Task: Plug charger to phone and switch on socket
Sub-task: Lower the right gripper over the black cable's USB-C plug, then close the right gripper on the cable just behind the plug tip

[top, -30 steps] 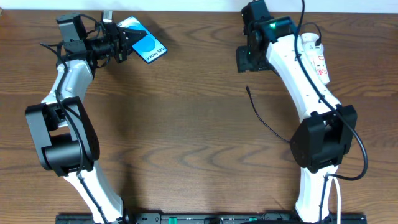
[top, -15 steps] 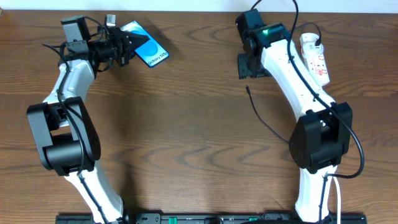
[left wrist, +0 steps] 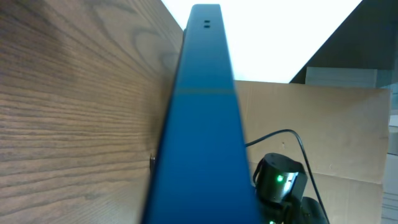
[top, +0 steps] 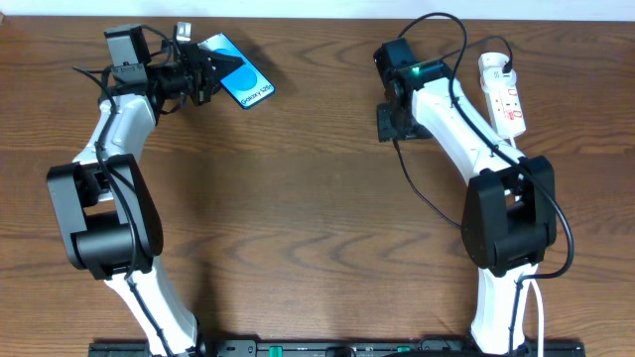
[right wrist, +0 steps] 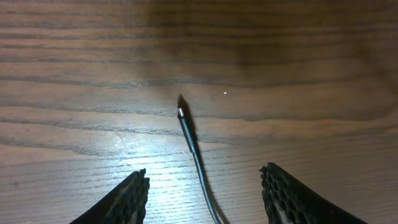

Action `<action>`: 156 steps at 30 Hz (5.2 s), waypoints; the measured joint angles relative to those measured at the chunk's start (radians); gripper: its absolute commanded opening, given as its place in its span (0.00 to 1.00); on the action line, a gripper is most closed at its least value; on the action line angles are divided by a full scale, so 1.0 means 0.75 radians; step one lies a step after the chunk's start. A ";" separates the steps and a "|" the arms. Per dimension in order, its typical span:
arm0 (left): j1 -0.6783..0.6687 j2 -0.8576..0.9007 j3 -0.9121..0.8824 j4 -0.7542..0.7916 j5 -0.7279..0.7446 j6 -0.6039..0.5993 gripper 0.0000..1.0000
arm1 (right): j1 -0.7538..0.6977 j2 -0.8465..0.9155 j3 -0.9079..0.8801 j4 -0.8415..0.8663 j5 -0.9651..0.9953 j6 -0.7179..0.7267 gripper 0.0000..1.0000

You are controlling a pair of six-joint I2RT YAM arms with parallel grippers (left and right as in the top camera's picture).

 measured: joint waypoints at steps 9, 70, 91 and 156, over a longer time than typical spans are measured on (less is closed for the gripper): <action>0.000 0.000 0.000 0.001 0.000 0.004 0.07 | 0.000 0.000 -0.105 0.077 -0.026 0.017 0.54; 0.000 0.000 0.000 0.001 -0.031 0.005 0.07 | -0.017 0.000 -0.271 0.315 -0.131 -0.259 0.32; 0.000 0.000 0.000 0.001 -0.031 0.005 0.07 | -0.030 0.000 -0.317 0.362 -0.139 -0.260 0.29; 0.000 0.000 0.000 0.000 -0.033 0.005 0.07 | -0.050 0.000 -0.321 0.392 -0.157 -0.263 0.13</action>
